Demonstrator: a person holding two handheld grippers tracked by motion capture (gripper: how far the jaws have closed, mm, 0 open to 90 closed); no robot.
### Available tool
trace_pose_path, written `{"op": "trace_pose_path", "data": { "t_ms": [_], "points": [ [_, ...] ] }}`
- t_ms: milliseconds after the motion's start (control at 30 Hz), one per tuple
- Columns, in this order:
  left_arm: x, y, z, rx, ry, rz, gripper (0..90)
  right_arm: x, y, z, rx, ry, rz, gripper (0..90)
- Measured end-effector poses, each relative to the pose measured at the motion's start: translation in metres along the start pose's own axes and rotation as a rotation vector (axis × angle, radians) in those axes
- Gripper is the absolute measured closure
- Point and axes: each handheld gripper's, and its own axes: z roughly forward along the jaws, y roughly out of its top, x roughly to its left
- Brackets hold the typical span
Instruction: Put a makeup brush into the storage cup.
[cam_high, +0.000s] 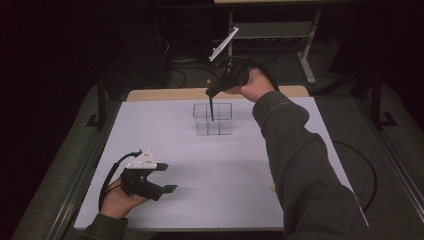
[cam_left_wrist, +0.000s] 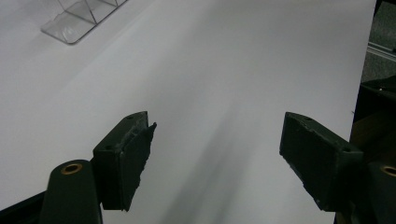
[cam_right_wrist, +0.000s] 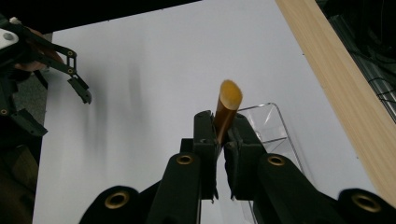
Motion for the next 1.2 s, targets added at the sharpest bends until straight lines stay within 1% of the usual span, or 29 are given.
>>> {"op": "trace_pose_path", "data": {
  "t_ms": [33, 133, 200, 300, 333, 367, 567, 633, 800, 900, 933, 1033, 1200],
  "points": [
    [0.000, 0.000, 0.000, -0.001, -0.001, -0.005, 23.8, -0.002, 0.000, 0.001, 0.003, -0.002, -0.003, 82.5],
    [0.000, 0.000, 0.000, -0.001, -0.001, 0.000, 23.8, -0.006, 0.002, 0.003, 0.004, -0.002, 0.007, 82.5],
    [-0.001, 0.000, 0.000, -0.014, -0.003, -0.017, 23.8, -0.009, 0.003, 0.004, 0.003, -0.006, 0.007, 82.5],
    [-0.001, 0.000, -0.001, -0.011, -0.004, -0.013, 23.7, -0.012, 0.004, 0.007, 0.002, -0.007, 0.015, 82.5],
    [0.000, 0.000, -0.001, -0.002, -0.003, 0.001, 23.6, -0.013, 0.005, 0.008, 0.005, -0.011, 0.015, 82.5],
    [0.000, 0.000, -0.001, -0.003, -0.004, 0.000, 23.6, -0.015, 0.006, 0.010, 0.002, -0.010, 0.010, 82.5],
    [0.001, 0.000, -0.002, -0.003, -0.003, -0.006, 23.5, -0.023, 0.011, 0.016, 0.007, -0.018, 0.024, 82.5],
    [0.002, 0.000, -0.002, -0.006, -0.003, -0.007, 23.2, -0.025, 0.014, 0.017, 0.013, -0.022, 0.021, 82.5],
    [0.002, 0.000, -0.003, -0.006, -0.005, -0.010, 23.1, -0.028, 0.022, 0.020, 0.010, -0.027, 0.021, 82.5],
    [0.002, 0.000, -0.004, -0.009, -0.004, -0.011, 23.1, -0.028, 0.027, 0.024, 0.022, -0.035, 0.020, 82.5],
    [0.002, 0.000, -0.004, -0.009, -0.003, -0.011, 23.1, -0.028, 0.029, 0.025, 0.028, -0.036, 0.030, 82.5],
    [0.002, 0.000, -0.005, -0.010, -0.003, -0.013, 23.0, -0.030, 0.034, 0.029, 0.043, -0.045, 0.006, 82.5],
    [0.003, -0.001, -0.005, -0.015, -0.005, -0.010, 22.9, -0.032, 0.040, 0.034, 0.057, -0.052, 0.004, 82.5]
  ]
}}
